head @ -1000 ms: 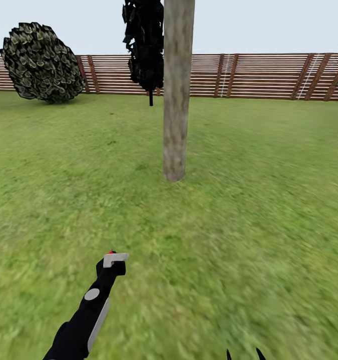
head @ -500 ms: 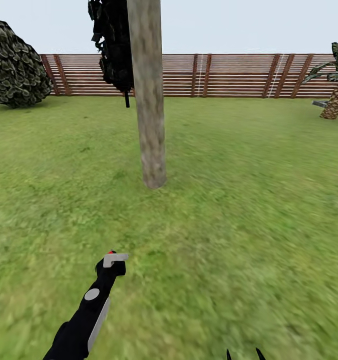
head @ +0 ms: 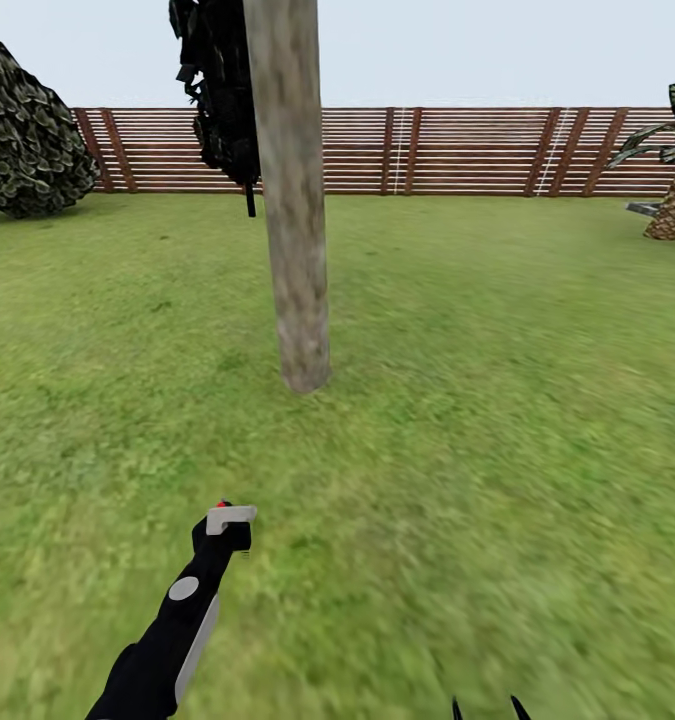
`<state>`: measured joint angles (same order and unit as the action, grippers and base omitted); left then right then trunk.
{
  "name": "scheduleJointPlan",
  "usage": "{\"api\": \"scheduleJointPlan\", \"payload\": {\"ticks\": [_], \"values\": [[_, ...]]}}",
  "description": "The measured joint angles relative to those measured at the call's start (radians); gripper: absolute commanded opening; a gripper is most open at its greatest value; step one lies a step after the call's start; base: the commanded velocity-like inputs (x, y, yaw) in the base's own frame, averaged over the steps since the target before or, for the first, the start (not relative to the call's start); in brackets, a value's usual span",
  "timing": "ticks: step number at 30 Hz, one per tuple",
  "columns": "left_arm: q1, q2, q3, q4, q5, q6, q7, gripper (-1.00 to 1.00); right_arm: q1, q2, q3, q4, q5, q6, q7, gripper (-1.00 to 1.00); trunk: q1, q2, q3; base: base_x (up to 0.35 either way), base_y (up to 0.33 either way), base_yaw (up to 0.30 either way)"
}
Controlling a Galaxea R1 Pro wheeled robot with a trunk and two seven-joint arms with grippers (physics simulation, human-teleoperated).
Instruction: In the garden, pick up the pesticide atomizer on the floor and spray pesticide onto both trees until each tree trunk is fully covered.
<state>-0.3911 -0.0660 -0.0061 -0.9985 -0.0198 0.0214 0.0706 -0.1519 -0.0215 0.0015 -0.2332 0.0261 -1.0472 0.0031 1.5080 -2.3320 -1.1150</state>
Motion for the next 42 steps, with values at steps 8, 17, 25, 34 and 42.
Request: {"api": "scheduleJointPlan", "payload": {"ticks": [8,17,25,34,42], "values": [[0.0,0.0,0.0,0.0,0.0,0.0,0.0,-1.0,0.0,0.0,0.0,0.0,0.0,0.0,0.0,1.0,0.0,0.0,0.0,0.316,0.147,0.0],[0.0,0.0,0.0,0.0,0.0,0.0,0.0,-1.0,0.0,0.0,0.0,0.0,0.0,0.0,0.0,1.0,0.0,0.0,0.0,0.306,0.162,0.0],[0.0,0.0,0.0,0.0,0.0,0.0,0.0,-1.0,0.0,0.0,0.0,0.0,0.0,0.0,0.0,1.0,0.0,0.0,0.0,0.306,0.145,0.0],[0.0,0.0,0.0,0.001,0.0,0.0,0.0,-1.0,0.0,0.0,0.0,0.0,0.0,0.0,0.0,1.0,0.0,0.0,0.0,0.218,0.026,0.0],[0.0,0.0,0.0,0.003,-0.001,-0.001,0.0,-1.0,0.0,-0.004,0.0,0.029,-0.002,0.0,-0.001,1.0,0.0,0.0,0.0,0.293,0.0,0.0]]}}
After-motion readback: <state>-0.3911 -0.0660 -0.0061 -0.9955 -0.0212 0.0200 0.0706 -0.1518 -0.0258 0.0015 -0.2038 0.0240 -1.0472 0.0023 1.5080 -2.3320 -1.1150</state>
